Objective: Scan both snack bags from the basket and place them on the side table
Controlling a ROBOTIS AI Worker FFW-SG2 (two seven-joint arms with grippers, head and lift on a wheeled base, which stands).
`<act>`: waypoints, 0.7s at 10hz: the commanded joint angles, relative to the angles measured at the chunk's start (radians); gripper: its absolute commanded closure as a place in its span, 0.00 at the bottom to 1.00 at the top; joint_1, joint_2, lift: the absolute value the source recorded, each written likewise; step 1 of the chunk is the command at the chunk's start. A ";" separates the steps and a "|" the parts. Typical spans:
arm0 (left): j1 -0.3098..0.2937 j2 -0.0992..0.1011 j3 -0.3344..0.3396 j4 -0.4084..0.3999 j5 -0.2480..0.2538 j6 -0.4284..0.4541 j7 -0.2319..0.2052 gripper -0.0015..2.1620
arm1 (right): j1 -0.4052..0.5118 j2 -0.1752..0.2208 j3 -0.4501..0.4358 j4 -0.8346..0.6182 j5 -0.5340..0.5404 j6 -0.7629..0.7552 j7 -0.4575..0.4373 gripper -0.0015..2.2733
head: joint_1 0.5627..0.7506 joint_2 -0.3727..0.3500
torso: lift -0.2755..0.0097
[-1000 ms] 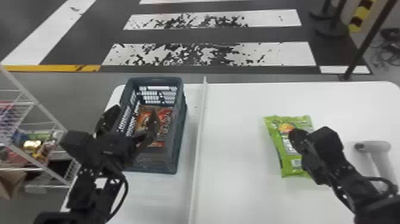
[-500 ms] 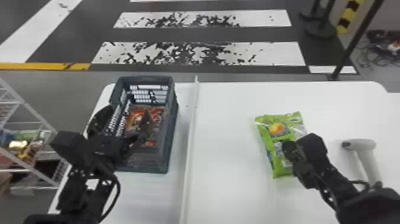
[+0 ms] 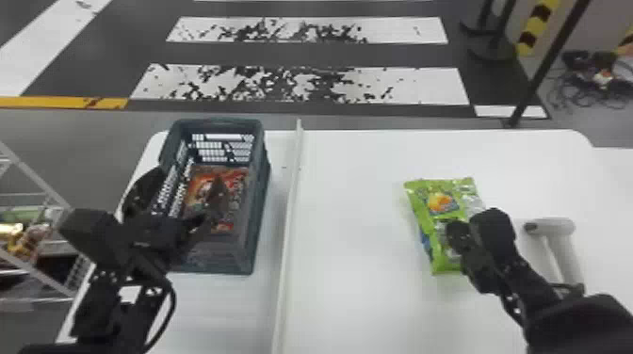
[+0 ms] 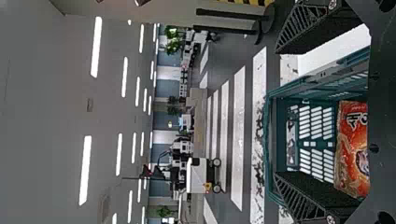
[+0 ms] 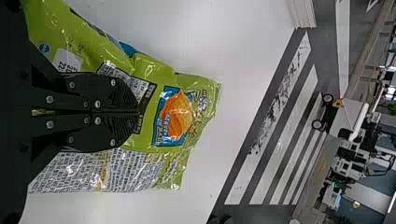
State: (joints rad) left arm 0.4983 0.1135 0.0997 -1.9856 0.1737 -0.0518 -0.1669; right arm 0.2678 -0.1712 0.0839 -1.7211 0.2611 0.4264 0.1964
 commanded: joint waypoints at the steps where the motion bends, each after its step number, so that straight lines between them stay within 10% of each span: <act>1: 0.005 0.000 0.003 -0.001 0.001 -0.004 0.000 0.03 | 0.001 0.009 -0.016 -0.002 0.000 0.002 0.000 0.99 | 0.70 0.56 | 0.70; 7: 0.009 0.000 0.005 -0.004 0.001 -0.004 0.001 0.03 | 0.016 0.019 0.017 -0.035 -0.013 0.002 0.001 0.99 | 0.70 0.59 | 0.70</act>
State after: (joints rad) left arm 0.5073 0.1135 0.1041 -1.9878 0.1749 -0.0578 -0.1665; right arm 0.2843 -0.1526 0.0990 -1.7517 0.2491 0.4289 0.1979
